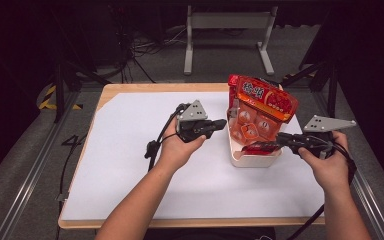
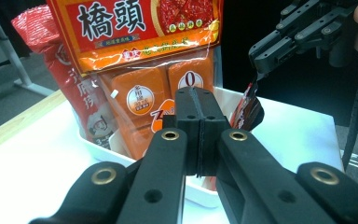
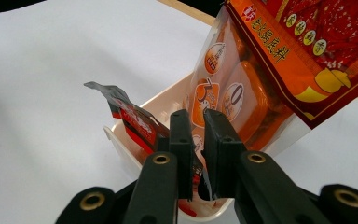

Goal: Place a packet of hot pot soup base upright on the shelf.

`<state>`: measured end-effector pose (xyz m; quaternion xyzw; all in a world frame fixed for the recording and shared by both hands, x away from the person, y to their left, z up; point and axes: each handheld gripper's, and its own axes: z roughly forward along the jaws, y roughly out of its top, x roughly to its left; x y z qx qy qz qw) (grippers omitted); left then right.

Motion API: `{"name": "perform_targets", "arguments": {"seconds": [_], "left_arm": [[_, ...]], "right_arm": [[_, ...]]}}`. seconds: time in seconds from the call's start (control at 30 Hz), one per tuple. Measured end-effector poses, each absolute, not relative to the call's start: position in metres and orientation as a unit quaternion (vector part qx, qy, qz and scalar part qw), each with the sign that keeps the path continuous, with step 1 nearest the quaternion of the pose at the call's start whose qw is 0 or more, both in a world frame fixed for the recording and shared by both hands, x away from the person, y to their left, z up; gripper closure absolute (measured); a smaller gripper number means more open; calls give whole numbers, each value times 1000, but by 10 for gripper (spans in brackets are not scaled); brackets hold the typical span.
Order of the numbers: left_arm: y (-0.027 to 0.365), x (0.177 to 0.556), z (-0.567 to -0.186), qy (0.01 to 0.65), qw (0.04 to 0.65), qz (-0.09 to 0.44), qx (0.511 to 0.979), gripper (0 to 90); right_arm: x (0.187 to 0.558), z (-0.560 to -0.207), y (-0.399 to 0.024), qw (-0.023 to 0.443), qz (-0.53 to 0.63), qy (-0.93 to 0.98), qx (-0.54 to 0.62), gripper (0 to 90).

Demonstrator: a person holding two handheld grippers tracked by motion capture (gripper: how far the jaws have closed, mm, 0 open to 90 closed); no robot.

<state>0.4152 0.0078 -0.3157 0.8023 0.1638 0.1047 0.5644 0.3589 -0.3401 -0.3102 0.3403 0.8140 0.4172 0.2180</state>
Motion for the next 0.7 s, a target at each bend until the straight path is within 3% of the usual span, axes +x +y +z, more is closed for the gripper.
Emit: {"name": "perform_targets", "arguments": {"seconds": [0.37, 0.47, 0.53, 0.7], "left_arm": [[19, 412, -317, 172, 565, 98, 801, 893], [23, 408, -316, 176, 564, 95, 801, 826], [28, 404, -315, 174, 562, 98, 803, 800], [42, 393, -314, 181, 557, 105, 804, 643]], "right_arm": [[358, -311, -339, 221, 431, 806, 341, 753], [357, -310, -338, 221, 441, 800, 340, 711], [356, -309, -337, 226, 454, 793, 338, 631], [354, -307, -330, 225, 477, 781, 334, 507]]}}
